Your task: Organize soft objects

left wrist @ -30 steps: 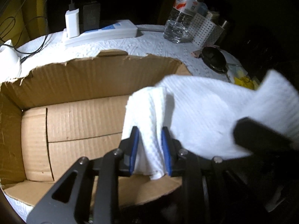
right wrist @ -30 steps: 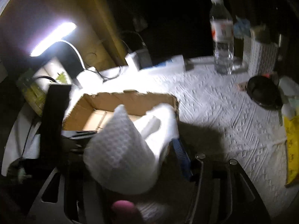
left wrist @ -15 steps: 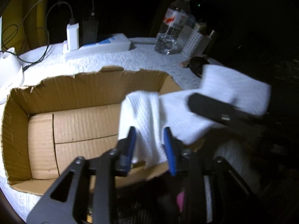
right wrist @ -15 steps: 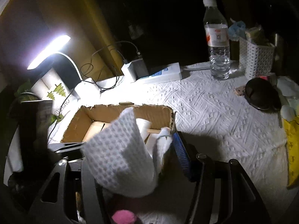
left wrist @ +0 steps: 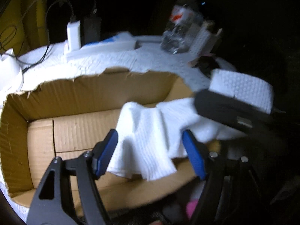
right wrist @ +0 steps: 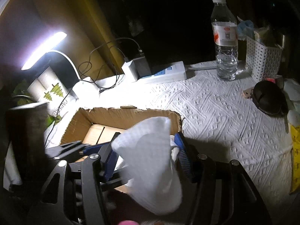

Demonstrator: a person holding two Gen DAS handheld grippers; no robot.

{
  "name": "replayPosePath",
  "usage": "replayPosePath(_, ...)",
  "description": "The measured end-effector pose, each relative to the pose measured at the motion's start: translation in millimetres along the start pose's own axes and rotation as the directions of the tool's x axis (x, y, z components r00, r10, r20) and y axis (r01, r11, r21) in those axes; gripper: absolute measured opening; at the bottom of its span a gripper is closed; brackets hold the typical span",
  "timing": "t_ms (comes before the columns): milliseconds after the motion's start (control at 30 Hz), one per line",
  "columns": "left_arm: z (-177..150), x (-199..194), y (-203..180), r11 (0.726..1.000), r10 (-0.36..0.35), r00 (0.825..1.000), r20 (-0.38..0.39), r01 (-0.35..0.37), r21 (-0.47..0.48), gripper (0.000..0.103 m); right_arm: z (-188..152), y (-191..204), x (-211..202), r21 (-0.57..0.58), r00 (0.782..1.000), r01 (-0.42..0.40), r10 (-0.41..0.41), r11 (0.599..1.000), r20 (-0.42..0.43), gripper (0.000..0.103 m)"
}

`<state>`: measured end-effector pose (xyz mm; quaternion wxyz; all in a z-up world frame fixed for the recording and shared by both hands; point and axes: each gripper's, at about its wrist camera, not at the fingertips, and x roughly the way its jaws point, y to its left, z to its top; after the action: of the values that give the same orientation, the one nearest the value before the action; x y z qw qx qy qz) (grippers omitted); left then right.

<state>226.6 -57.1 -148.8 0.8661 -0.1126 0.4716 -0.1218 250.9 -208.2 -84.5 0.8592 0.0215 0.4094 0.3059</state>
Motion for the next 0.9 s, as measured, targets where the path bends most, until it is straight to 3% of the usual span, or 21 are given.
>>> replayPosePath(67, 1.2, 7.1, -0.8, 1.0, 0.013, 1.0, -0.014, -0.013, 0.0, 0.072, 1.5, 5.0, -5.4, -0.02, 1.0, -0.007, 0.008, 1.0, 0.018, 0.079)
replayPosePath(200, 0.5, 15.6, -0.4, 0.999, 0.054, 0.998, -0.035, -0.054, 0.005, 0.073, 5.0, 11.3, -20.4, -0.052, 0.998, -0.004, 0.007, 0.999, 0.062, 0.079)
replayPosePath(333, -1.8, 25.3, 4.2, 0.997, 0.073, 0.995, -0.071, -0.074, -0.003, 0.073, 1.7, 3.4, -27.8, -0.053, 0.996, 0.057, -0.053, 0.997, 0.074, 0.08)
replayPosePath(467, -2.8, 24.2, 1.9, 0.997, 0.083, 0.993, -0.079, -0.083, 0.005, 0.073, -9.7, -18.1, -8.4, -0.016, 0.993, 0.116, -0.116, 0.993, 0.005, 0.08)
replayPosePath(900, -6.8, 1.8, -0.9, 0.998, 0.066, 0.996, -0.065, -0.065, 0.012, 0.073, -29.8, -49.8, 44.2, 0.061, 0.972, 0.195, -0.185, 0.979, -0.147, 0.079)
